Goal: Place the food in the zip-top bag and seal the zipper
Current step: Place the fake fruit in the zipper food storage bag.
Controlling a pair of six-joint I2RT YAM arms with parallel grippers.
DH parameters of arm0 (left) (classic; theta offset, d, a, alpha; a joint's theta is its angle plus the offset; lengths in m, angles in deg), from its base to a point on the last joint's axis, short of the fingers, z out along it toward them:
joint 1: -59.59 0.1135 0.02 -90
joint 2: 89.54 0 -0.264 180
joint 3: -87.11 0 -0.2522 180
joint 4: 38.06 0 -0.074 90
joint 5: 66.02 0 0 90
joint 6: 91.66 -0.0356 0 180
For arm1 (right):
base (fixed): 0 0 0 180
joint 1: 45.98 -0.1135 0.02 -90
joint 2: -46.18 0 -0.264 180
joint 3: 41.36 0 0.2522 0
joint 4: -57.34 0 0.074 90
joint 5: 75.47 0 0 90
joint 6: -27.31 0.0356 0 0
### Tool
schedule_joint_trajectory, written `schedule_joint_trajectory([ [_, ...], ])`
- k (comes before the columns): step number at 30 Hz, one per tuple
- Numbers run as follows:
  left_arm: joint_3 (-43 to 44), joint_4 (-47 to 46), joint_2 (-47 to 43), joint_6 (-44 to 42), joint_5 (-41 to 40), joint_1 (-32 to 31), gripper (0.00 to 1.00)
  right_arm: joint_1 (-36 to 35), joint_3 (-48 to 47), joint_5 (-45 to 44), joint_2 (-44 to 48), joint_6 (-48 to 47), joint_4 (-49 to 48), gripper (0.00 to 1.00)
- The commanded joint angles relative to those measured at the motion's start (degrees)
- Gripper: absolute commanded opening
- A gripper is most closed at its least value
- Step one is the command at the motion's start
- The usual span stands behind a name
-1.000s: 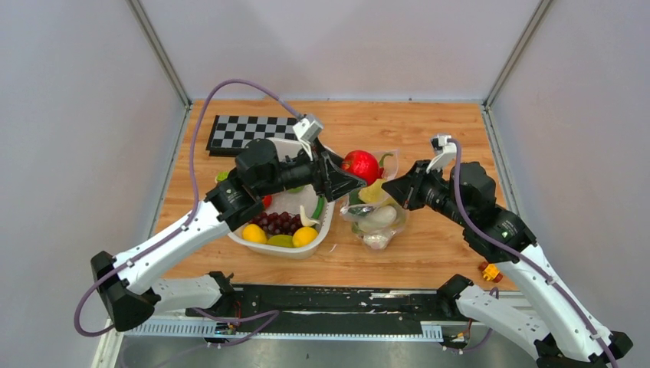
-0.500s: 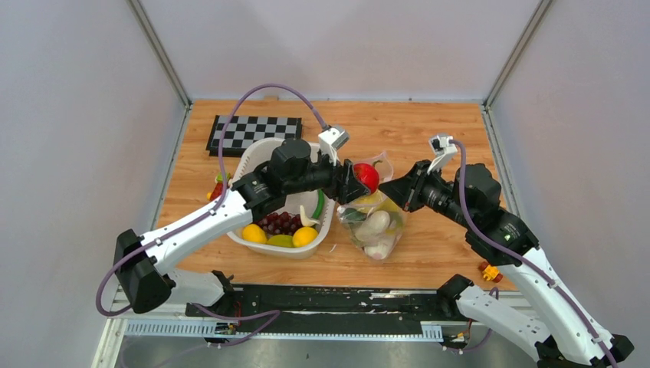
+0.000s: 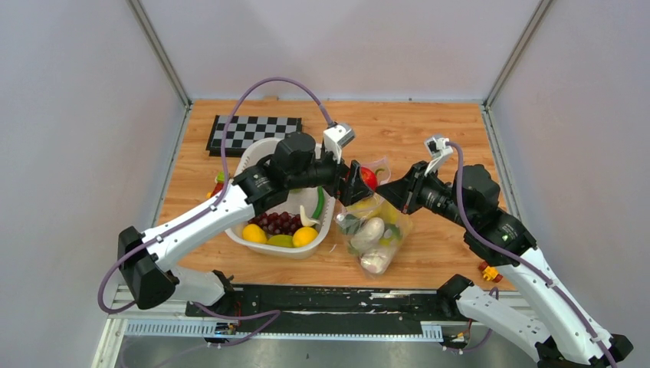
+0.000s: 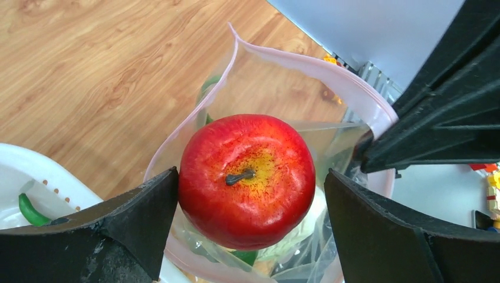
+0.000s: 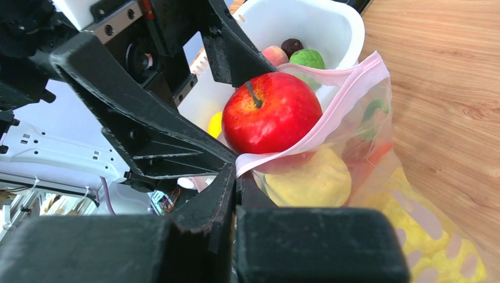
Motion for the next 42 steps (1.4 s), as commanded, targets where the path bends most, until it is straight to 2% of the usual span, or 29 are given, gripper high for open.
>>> schedule_joint_trajectory([
  [1, 1.71, -1.35, -3.82, -1.34, 0.88, -0.32, 0.96, -0.06, -0.83, 0.13, 1.41, -1.66, -6.11, 0.01],
  [4, 0.03, -3.33, -5.14, -0.62, 0.53, -0.32, 0.85, -0.07, -0.51, 0.32, 1.50, -1.55, -6.33, 0.01],
  [9, 1.89, -3.53, -1.02, 1.31, 6.46, -0.32, 0.46, -0.05, 0.64, 2.33, 1.84, -0.89, -8.91, 0.01],
  [12, 2.08, -5.25, 1.27, 3.09, 8.68, -0.48, 0.35, -0.06, 0.79, 2.96, 1.96, -0.75, -10.18, 0.01],
  [17, 0.83, -5.00, 2.27, 4.45, 5.69, -1.02, 0.34, -0.06, 0.40, 2.60, 1.74, -1.09, -10.79, 0.01],
  [24, -6.08, -19.21, 1.95, 12.89, 5.88, -1.18, 0.35, -0.08, -0.38, 6.58, -0.50, -0.69, -14.12, 0.00],
  [26, -7.01, -22.52, 1.84, 14.13, 6.18, -1.20, 0.38, -0.10, -0.31, 6.92, -0.42, -0.29, -15.01, 0.00],
  [31, -7.93, -23.37, 0.58, 13.81, 2.93, -1.20, 0.48, -0.08, -0.17, 10.15, 1.33, -1.49, -17.89, 0.00],
  [35, -11.79, -33.24, -0.53, 20.12, 0.62, -1.16, 0.52, -0.07, 0.10, 14.33, 1.54, -2.24, -20.40, 0.00],
  [37, -13.55, -38.60, -0.78, 23.24, 0.27, -1.20, 0.52, -0.11, 0.65, 13.80, 1.93, -1.98, -20.90, 0.00],
  [42, -16.73, -48.52, -0.68, 28.44, 2.82, -1.16, 0.43, -0.06, 3.37, 6.38, 5.33, -1.80, -19.46, 0.00],
])
